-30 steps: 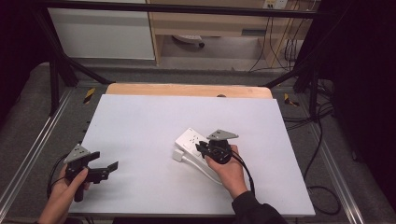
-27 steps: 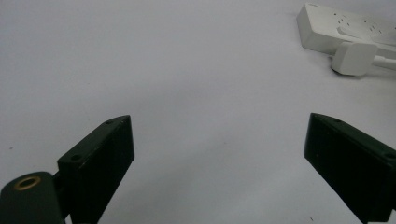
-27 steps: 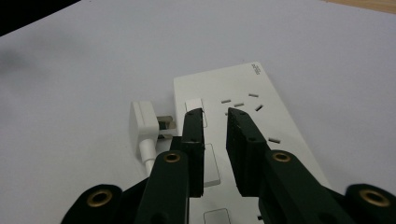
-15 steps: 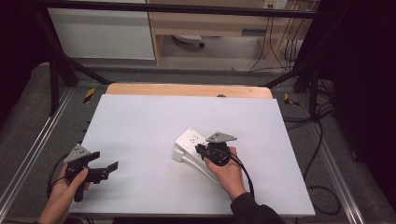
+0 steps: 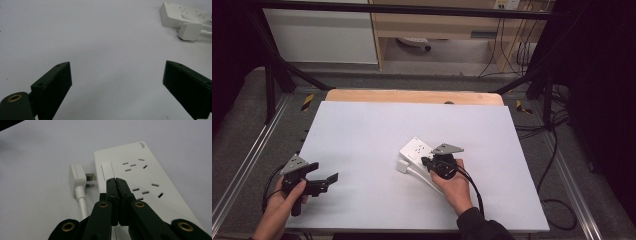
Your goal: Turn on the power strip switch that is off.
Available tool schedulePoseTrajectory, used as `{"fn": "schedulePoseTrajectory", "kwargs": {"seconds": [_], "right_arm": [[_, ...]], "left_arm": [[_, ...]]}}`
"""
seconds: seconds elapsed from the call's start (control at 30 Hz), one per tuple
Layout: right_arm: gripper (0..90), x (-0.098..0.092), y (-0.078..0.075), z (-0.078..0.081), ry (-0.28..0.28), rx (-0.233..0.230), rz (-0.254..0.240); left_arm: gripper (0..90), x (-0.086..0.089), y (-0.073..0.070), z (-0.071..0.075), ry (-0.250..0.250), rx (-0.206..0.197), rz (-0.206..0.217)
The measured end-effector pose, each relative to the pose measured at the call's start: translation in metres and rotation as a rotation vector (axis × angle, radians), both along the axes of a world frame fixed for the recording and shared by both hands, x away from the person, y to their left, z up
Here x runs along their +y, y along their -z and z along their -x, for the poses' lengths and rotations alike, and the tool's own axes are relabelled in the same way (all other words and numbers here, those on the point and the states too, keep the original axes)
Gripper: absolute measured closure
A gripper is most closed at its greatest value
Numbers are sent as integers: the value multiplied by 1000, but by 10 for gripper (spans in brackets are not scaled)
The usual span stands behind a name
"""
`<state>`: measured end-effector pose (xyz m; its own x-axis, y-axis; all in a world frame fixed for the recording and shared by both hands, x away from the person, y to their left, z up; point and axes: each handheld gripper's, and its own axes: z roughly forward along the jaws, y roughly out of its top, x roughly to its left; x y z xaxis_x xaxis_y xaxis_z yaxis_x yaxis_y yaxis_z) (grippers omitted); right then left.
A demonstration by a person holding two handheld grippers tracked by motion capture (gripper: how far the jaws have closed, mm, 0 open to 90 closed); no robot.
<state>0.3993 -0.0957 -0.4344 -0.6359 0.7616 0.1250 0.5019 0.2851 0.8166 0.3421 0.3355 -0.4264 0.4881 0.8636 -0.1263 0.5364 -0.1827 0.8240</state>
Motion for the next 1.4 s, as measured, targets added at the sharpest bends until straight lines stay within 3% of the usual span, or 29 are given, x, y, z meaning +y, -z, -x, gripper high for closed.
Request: {"fn": "schedulePoseTrajectory", "kwargs": {"seconds": [1.4], "right_arm": [[900, -1, 7, 5, 4, 6, 8]], "left_arm": [[85, 0, 0, 0, -1, 5, -3]]}}
